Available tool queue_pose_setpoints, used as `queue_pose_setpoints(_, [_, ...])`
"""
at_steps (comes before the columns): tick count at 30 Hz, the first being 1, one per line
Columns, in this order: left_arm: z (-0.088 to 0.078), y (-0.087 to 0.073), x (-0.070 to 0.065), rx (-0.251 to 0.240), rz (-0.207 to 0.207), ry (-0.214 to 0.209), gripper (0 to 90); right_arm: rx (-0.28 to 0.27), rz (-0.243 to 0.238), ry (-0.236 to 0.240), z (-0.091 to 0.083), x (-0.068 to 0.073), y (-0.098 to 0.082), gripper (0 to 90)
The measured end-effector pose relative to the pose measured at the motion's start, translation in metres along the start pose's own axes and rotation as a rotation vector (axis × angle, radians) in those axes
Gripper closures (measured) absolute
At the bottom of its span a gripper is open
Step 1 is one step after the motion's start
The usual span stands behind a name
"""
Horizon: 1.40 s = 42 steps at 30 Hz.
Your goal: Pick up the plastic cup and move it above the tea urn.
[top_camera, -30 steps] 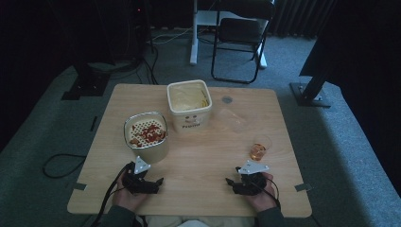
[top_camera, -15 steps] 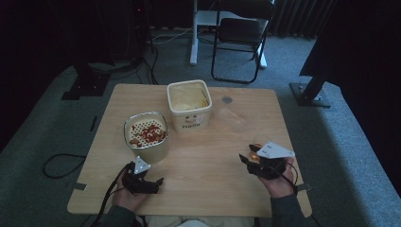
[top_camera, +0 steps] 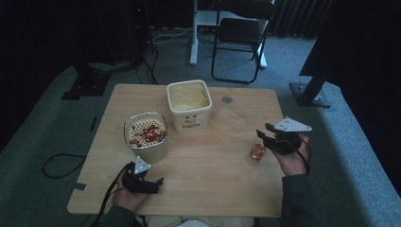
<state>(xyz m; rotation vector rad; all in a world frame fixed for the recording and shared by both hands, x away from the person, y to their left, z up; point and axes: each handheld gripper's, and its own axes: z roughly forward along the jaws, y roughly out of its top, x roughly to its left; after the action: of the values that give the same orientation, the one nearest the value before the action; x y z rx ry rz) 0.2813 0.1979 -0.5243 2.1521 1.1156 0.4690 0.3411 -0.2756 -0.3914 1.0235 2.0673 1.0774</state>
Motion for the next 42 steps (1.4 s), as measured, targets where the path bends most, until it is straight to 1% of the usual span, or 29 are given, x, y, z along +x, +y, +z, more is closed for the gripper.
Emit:
queue_pose_setpoints(1, [0.000,0.000,0.000,0.000,0.000,0.000,6.4,0.012,0.001,0.000,0.007,-0.006,0.000,56.2])
queue_pose_setpoints(2, [0.000,0.000,0.000,0.001,-0.002,-0.001,6.4,0.012,0.001,0.000,0.007,-0.006,0.000,56.2])
queue_pose_setpoints(3, [0.000,0.000,0.000,0.000,-0.003,-0.001,6.3,0.023,0.007,-0.003,0.014,-0.012,-0.001,57.3])
queue_pose_setpoints(4, [0.000,0.000,0.000,0.002,-0.001,-0.001,6.3,0.023,0.007,-0.003,0.014,-0.012,-0.001,57.3])
queue_pose_setpoints(5, [0.000,0.000,0.000,0.002,-0.001,-0.001,6.4,0.029,0.009,-0.008,0.020,-0.018,0.000,58.7])
queue_pose_setpoints(6, [0.000,0.000,0.000,0.002,-0.001,-0.002,6.4,0.029,0.009,-0.008,0.020,-0.018,0.000,58.7])
queue_pose_setpoints(7, [0.000,0.000,0.000,0.002,0.000,-0.002,6.4,0.035,0.019,-0.007,0.026,-0.023,0.000,59.9])
queue_pose_setpoints(8, [0.000,0.000,0.000,0.002,0.000,-0.002,6.4,0.035,0.019,-0.007,0.026,-0.023,0.000,59.9])
queue_pose_setpoints(11, [0.000,0.000,0.000,0.002,0.000,-0.002,6.4,0.040,0.025,-0.009,0.036,-0.032,0.002,61.2])
queue_pose_setpoints(12, [0.000,0.000,0.000,0.002,0.000,-0.002,6.4,0.039,0.037,-0.006,0.039,-0.035,0.002,61.8])
queue_pose_setpoints(13, [0.000,0.000,0.000,0.002,0.000,-0.002,6.4,0.049,0.058,-0.005,0.046,-0.043,0.002,62.5])
queue_pose_setpoints(14, [0.000,0.000,0.000,0.001,-0.001,-0.002,6.4,0.049,0.058,-0.005,0.046,-0.043,0.002,62.5])
queue_pose_setpoints(15, [0.000,0.000,0.000,0.001,-0.001,-0.002,6.4,0.054,0.069,-0.004,0.049,-0.046,0.001,62.8])
queue_pose_setpoints(16, [0.000,0.000,0.000,0.002,0.000,-0.002,6.4,0.064,0.079,-0.004,0.056,-0.052,0.001,63.3])
queue_pose_setpoints(17, [0.000,0.000,0.000,0.002,0.000,-0.002,6.3,0.064,0.079,-0.004,0.056,-0.052,0.001,63.3])
queue_pose_setpoints(20, [0.000,0.000,0.000,0.002,0.000,-0.002,6.3,0.077,0.108,0.002,0.069,-0.062,-0.001,64.2])
queue_pose_setpoints(22, [0.000,0.000,0.000,0.001,0.000,-0.002,6.4,0.101,0.132,0.008,0.079,-0.070,-0.003,64.3])
queue_pose_setpoints(23, [0.000,0.000,0.000,0.002,0.000,-0.002,6.4,0.113,0.137,0.007,0.083,-0.073,-0.003,64.7])
queue_pose_setpoints(24, [0.000,0.000,0.000,0.002,0.000,-0.002,6.4,0.122,0.147,0.011,0.091,-0.080,-0.002,65.3])
queue_pose_setpoints(25, [0.000,0.000,0.000,0.002,0.000,-0.002,6.4,0.122,0.147,0.011,0.091,-0.080,-0.002,65.3])
queue_pose_setpoints(28, [0.000,0.000,0.000,0.002,0.000,-0.002,6.4,0.128,0.187,0.024,0.102,-0.093,0.004,66.3])
queue_pose_setpoints(30, [0.000,0.000,0.000,0.001,0.000,-0.002,6.4,0.143,0.204,0.034,0.111,-0.099,0.008,66.8])
queue_pose_setpoints(32, [0.000,0.000,0.000,0.001,0.000,-0.002,6.4,0.153,0.210,0.038,0.114,-0.100,0.008,66.8])
queue_pose_setpoints(36, [0.000,0.000,0.000,0.001,0.000,-0.002,6.4,0.201,0.217,0.048,0.130,-0.103,0.007,66.9])
queue_pose_setpoints(37, [0.000,0.000,0.000,0.001,0.000,-0.002,6.4,0.222,0.237,0.058,0.137,-0.105,0.003,66.5])
queue_pose_setpoints(38, [0.000,0.000,0.000,0.001,0.000,-0.002,6.4,0.222,0.237,0.058,0.137,-0.105,0.003,66.5])
queue_pose_setpoints(40, [0.000,0.000,0.000,0.001,0.000,-0.002,6.4,0.247,0.269,0.068,0.142,-0.109,-0.003,65.6])
queue_pose_setpoints(42, [0.000,0.000,0.000,0.001,0.000,-0.002,6.4,0.257,0.291,0.075,0.145,-0.112,-0.006,65.3])
